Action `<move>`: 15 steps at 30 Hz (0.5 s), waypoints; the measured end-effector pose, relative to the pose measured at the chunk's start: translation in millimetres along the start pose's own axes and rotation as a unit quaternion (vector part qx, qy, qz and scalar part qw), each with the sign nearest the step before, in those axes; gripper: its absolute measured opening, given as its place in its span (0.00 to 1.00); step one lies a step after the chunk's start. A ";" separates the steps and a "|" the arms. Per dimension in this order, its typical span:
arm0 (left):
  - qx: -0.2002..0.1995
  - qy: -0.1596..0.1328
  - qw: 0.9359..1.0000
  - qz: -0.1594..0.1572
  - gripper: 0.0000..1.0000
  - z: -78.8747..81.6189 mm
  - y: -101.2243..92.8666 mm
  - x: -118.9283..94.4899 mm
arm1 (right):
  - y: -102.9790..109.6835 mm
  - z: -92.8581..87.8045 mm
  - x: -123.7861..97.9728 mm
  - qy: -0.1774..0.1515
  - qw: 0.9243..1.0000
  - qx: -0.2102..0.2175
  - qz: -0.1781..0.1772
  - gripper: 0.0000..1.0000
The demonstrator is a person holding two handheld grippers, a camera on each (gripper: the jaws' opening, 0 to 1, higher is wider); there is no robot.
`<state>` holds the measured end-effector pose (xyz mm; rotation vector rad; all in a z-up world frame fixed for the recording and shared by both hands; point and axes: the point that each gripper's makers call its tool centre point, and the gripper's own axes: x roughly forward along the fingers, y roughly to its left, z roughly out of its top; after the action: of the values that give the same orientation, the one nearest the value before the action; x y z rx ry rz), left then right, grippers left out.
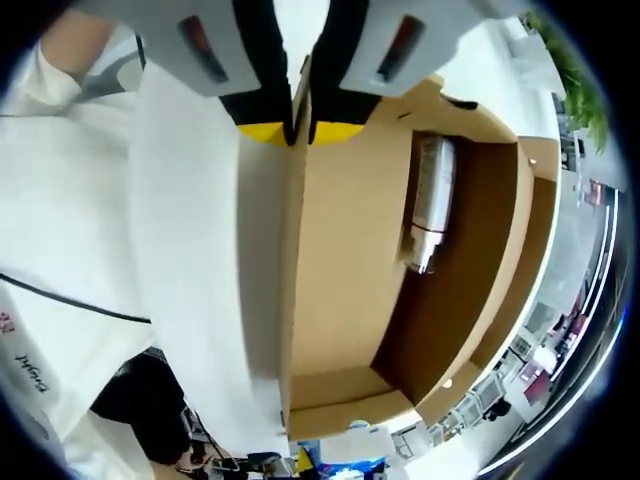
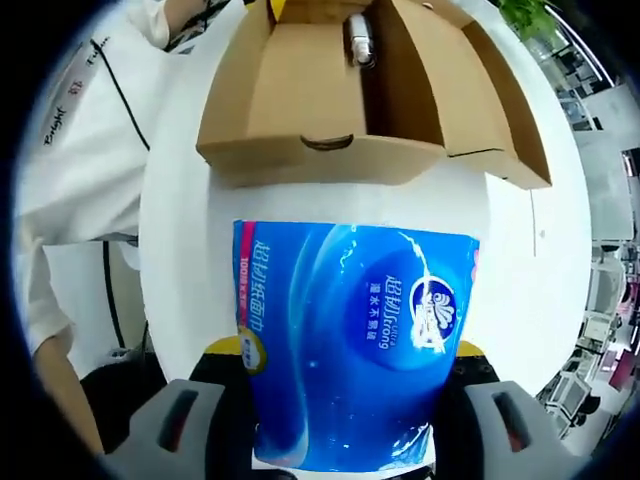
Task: Operate the shoe box by opening the lid, removing the specified soft item, and placing it in the target area until the item is outside and the box remains undamaged.
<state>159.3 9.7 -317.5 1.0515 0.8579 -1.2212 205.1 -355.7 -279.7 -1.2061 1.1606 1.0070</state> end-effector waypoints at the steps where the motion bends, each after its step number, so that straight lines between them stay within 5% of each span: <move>1: -0.001 0.000 1.000 0.000 0.06 0.0 0.1 0.0 | 0.1 0.1 1.3 -0.001 1.000 -0.001 0.001 0.70; 15: -0.002 0.000 1.000 0.003 0.06 0.2 1.0 0.1 | -0.1 -0.7 5.6 -0.013 1.000 0.001 0.009 0.72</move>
<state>160.3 9.5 -317.3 1.0503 0.8569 -1.2142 206.0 -356.6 -285.2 -1.1797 1.1541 1.0327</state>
